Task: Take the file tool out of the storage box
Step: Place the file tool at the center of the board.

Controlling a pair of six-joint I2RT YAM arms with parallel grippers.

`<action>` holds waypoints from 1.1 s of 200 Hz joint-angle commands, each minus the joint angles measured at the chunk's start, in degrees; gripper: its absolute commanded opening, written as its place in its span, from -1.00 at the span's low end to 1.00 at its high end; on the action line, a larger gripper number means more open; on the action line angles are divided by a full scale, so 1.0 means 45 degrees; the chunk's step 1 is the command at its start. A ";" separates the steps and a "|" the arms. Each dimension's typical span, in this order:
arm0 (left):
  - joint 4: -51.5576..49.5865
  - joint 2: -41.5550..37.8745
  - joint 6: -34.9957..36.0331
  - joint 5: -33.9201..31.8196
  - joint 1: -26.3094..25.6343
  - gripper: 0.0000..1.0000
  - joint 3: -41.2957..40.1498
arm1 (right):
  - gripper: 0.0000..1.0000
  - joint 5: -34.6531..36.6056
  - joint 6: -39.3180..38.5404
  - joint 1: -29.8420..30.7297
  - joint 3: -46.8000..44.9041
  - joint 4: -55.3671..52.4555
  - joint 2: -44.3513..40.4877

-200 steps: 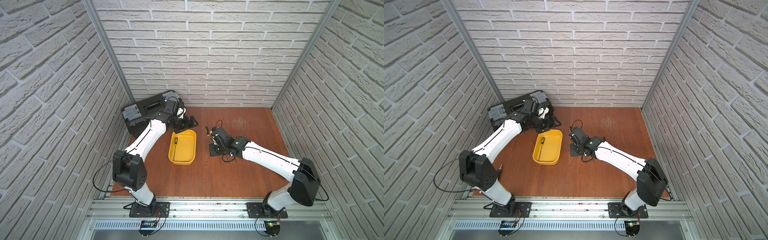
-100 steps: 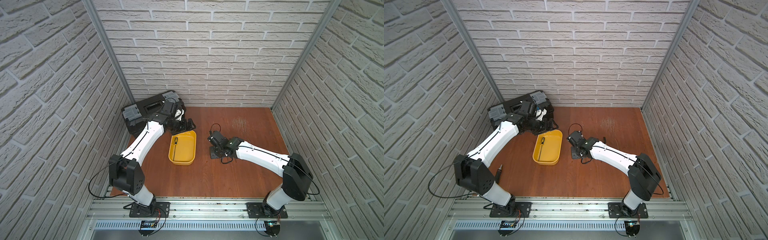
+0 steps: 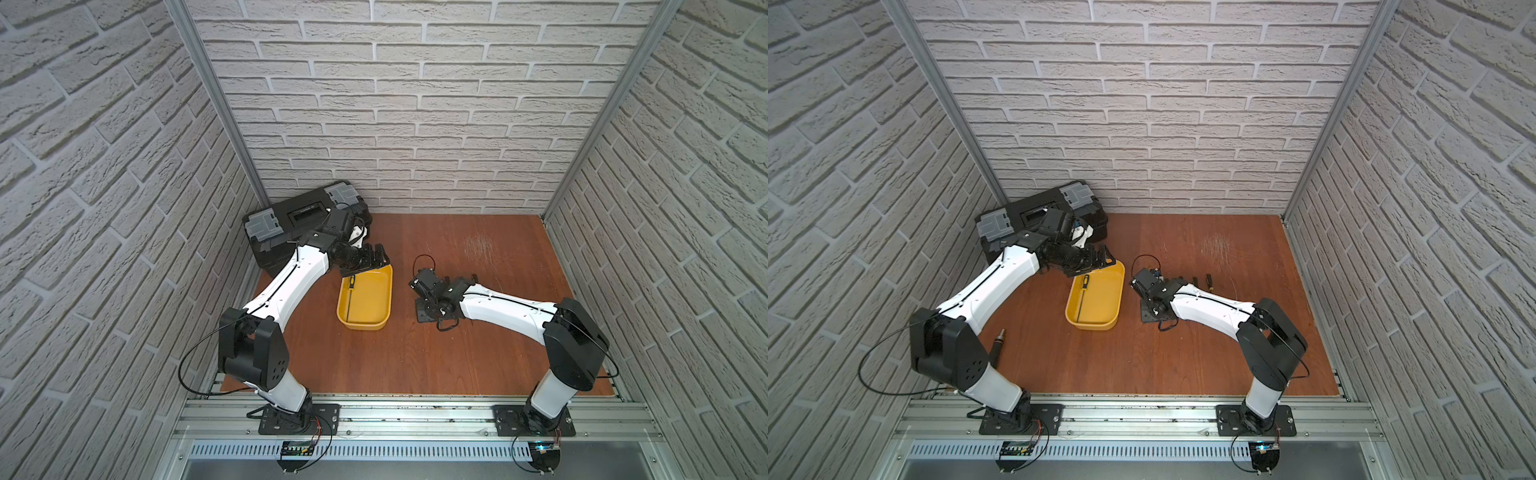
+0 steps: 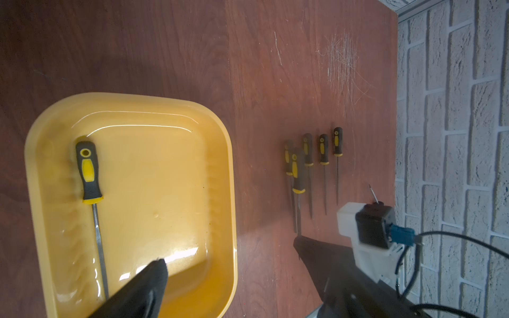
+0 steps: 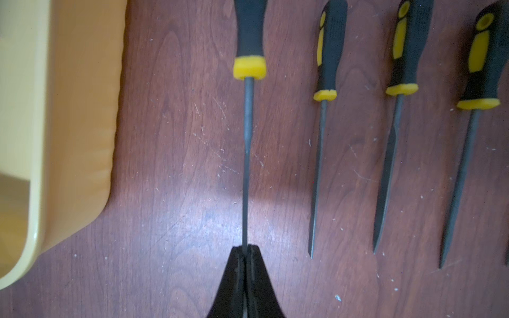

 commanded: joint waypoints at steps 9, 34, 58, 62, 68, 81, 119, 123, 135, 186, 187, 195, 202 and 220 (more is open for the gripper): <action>0.0210 -0.0432 0.0097 -0.0203 0.0048 0.97 -0.0228 | -0.94 0.0342 0.0383 0.0113 -0.0157 0.0536 0.0317; 0.0252 -0.0461 0.0069 -0.0319 0.0048 0.97 -0.0306 | -0.95 0.0405 0.0463 0.0113 -0.0216 0.0634 0.0499; 0.0269 -0.0470 0.0043 -0.0360 0.0052 0.97 -0.0365 | -0.94 0.0509 0.0559 0.0112 -0.0265 0.0703 0.0633; 0.0269 -0.0469 0.0038 -0.0373 0.0058 0.97 -0.0375 | -0.94 0.0522 0.0567 0.0113 -0.0274 0.0712 0.0666; 0.0250 -0.0478 0.0053 -0.0393 0.0053 0.97 -0.0399 | -0.94 0.0536 0.0583 0.0113 -0.0291 0.0732 0.0696; 0.0140 -0.0510 0.0139 -0.0550 0.0057 0.97 -0.0405 | -0.95 0.0530 0.0616 0.0113 -0.0302 0.0770 0.0804; -0.0238 -0.0608 0.0383 -0.1017 0.0068 0.97 -0.0283 | -0.94 0.0521 0.0662 0.0111 -0.0421 0.0908 0.1019; -0.0257 -0.0598 0.0394 -0.1009 0.0070 0.97 -0.0251 | -0.94 0.0523 0.0662 0.0113 -0.0439 0.0908 0.1036; -0.0297 -0.0615 0.0398 -0.1047 0.0068 0.97 -0.0229 | -0.95 0.0523 0.0684 0.0113 -0.0477 0.0964 0.1099; -0.0293 -0.0608 0.0351 -0.1123 0.0061 0.97 -0.0305 | -0.94 0.0560 0.0746 0.0113 -0.0713 0.1210 0.1252; -0.0295 -0.0598 0.0351 -0.1143 0.0059 0.97 -0.0306 | -0.95 0.0561 0.0743 0.0113 -0.0713 0.1215 0.1249; -0.0335 -0.0615 0.0363 -0.1210 0.0058 0.97 -0.0326 | -0.95 0.0587 0.0745 0.0113 -0.0733 0.1221 0.1290; -0.0351 -0.0636 0.0339 -0.1277 0.0062 0.97 -0.0353 | -0.94 0.0596 0.0740 0.0113 -0.0748 0.1235 0.1321; -0.0390 -0.0705 0.0334 -0.1405 0.0075 0.97 -0.0445 | -0.94 0.0586 0.0743 0.0113 -0.0772 0.1259 0.1358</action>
